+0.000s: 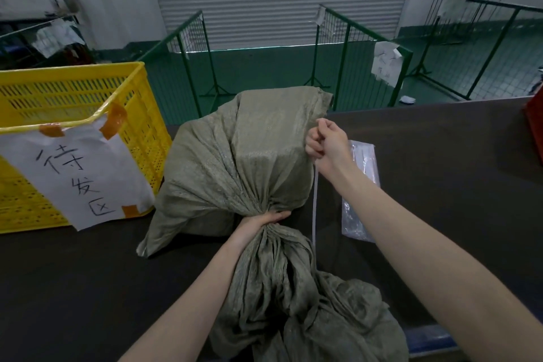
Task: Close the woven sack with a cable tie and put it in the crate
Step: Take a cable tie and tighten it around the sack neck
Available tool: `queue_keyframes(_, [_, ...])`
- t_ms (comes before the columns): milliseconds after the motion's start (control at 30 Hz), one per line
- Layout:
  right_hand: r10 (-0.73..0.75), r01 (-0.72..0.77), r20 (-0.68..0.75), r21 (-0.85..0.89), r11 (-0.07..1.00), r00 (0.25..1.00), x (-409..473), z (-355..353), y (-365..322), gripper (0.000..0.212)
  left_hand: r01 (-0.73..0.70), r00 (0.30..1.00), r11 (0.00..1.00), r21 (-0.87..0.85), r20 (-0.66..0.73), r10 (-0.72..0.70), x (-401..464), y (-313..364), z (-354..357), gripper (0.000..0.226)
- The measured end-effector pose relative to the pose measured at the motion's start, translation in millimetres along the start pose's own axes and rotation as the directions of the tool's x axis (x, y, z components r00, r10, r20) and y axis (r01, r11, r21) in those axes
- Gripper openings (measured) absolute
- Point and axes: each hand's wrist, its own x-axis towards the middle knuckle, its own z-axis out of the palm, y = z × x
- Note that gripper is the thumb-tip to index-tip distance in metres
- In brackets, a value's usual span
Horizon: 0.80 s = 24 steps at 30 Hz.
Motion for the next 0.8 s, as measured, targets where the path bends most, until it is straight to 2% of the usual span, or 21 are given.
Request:
queue_keyframes(67, [-0.021,0.025,-0.054,0.071,0.997,0.998,3,-8,3,0.023,0.016,0.990,0.997,-0.071,0.138,-0.006,-2,2,2,0.052])
queue_keyframes(100, [-0.030,0.041,-0.101,0.111,0.993,0.994,4,-11,3,0.024,0.019,0.985,0.997,-0.069,0.175,-0.007,-3,3,3,0.045])
queue_keyframes(167, [-0.025,0.066,-0.201,0.199,0.978,0.979,8,-18,4,0.025,0.027,0.972,0.999,-0.034,0.233,-0.018,-2,4,3,0.046])
queue_keyframes(233, [-0.012,0.086,-0.294,0.242,0.966,0.956,13,-24,6,0.027,0.022,0.979,0.999,0.030,0.203,-0.027,-6,9,8,0.053])
queue_keyframes(300, [-0.017,0.114,-0.372,0.241,0.964,0.928,16,-32,12,0.029,-0.023,0.999,0.989,0.145,0.047,0.017,-5,10,11,0.061])
queue_keyframes(333, [-0.009,0.119,-0.407,0.246,0.962,0.913,18,-37,17,0.029,-0.032,0.999,0.986,0.162,0.021,0.029,-3,10,10,0.061])
queue_keyframes(400, [0.037,0.110,-0.458,0.290,0.951,0.888,20,-47,27,0.029,0.001,0.993,0.992,0.124,0.119,-0.016,-2,10,8,0.050])
queue_keyframes(433, [0.065,0.101,-0.478,0.315,0.943,0.876,20,-52,32,0.029,0.023,0.981,0.995,0.093,0.189,-0.041,-3,11,8,0.041])
queue_keyframes(500, [0.115,0.085,-0.514,0.349,0.933,0.850,19,-58,42,0.031,0.027,0.984,0.997,0.076,0.175,-0.040,-5,11,9,0.029])
queue_keyframes(567, [0.161,0.060,-0.534,0.373,0.926,0.830,17,-61,48,0.031,0.018,0.996,0.999,0.051,0.087,-0.023,-4,9,11,0.028])
queue_keyframes(633, [0.198,0.036,-0.531,0.397,0.917,0.824,15,-61,51,0.030,0.020,0.998,0.999,0.025,0.059,-0.021,-3,9,13,0.034])
queue_keyframes(800, [0.246,0.033,-0.478,0.504,0.863,0.843,11,-64,52,0.029,0.079,0.987,0.996,0.047,0.138,-0.085,-6,11,13,0.024])
